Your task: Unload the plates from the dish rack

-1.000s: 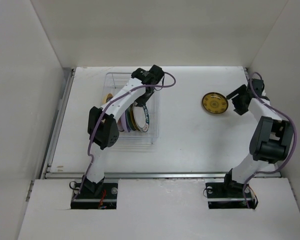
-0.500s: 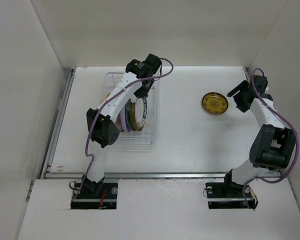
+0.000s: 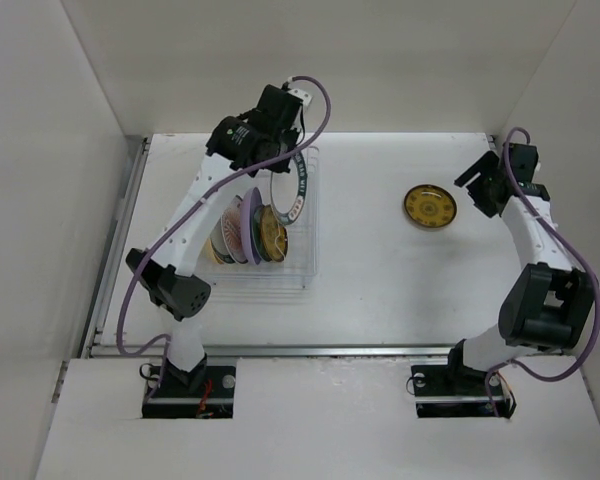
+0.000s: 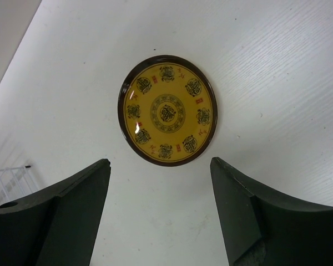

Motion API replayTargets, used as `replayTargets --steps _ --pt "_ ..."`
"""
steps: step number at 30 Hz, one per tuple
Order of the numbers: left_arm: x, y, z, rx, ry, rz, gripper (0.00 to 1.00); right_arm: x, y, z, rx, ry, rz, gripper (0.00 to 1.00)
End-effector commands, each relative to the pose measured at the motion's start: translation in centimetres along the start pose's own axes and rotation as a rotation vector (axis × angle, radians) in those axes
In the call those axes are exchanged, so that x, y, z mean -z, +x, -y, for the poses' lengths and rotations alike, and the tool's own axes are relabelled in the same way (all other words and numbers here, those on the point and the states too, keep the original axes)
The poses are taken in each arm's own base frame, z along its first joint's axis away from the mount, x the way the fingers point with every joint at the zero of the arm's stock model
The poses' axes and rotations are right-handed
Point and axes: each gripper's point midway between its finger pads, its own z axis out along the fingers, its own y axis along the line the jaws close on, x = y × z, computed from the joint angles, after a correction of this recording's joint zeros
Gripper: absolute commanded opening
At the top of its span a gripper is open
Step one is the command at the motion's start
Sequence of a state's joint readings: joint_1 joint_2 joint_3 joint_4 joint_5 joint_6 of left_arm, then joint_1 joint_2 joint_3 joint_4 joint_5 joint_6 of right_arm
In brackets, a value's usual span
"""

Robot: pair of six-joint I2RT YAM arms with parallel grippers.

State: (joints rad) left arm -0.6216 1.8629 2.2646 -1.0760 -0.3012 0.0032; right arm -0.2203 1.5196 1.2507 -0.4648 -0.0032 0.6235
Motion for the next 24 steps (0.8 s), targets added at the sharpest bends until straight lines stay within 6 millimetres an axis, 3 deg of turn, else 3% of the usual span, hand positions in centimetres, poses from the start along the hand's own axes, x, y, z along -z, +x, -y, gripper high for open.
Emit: replayTargets --steps 1,4,5,7,8,10,14,15,22,24 --pt "0.4 -1.5 4.0 0.064 0.215 0.058 0.0 1.5 -1.2 -1.8 0.034 -0.029 0.054 0.79" --pt "0.9 -0.8 9.8 0.057 0.53 0.002 0.0 1.7 -0.7 -1.7 0.04 -0.022 0.048 0.79" --pt "-0.1 0.3 11.8 0.046 0.604 -0.054 0.0 1.9 -0.6 -1.6 0.04 -0.022 0.048 0.79" --pt "0.1 1.2 15.0 0.009 0.756 -0.097 0.0 1.9 -0.5 -1.8 0.04 -0.031 0.041 0.79" --pt "-1.2 2.1 16.3 -0.014 0.79 -0.13 0.0 1.9 -0.3 -1.9 0.041 -0.042 0.033 0.79" --pt "-1.2 2.7 18.9 -0.042 0.902 -0.151 0.0 1.8 0.2 -1.9 0.041 -0.051 0.014 0.79" --pt "-4.1 4.0 21.8 -0.052 0.956 -0.192 0.03 2.1 0.6 -2.1 0.051 -0.068 0.002 0.79" --pt "-5.6 4.8 22.4 -0.039 0.952 -0.224 0.06 2.1 0.6 -2.1 0.051 -0.068 0.002 0.79" --pt "-10.5 6.5 24.4 0.036 0.929 -0.269 0.13 2.4 0.8 -1.8 0.069 -0.069 0.003 0.79" --pt "-12.0 6.8 24.4 0.041 0.896 -0.248 0.21 2.3 1.1 -1.5 0.069 -0.063 -0.004 0.79"
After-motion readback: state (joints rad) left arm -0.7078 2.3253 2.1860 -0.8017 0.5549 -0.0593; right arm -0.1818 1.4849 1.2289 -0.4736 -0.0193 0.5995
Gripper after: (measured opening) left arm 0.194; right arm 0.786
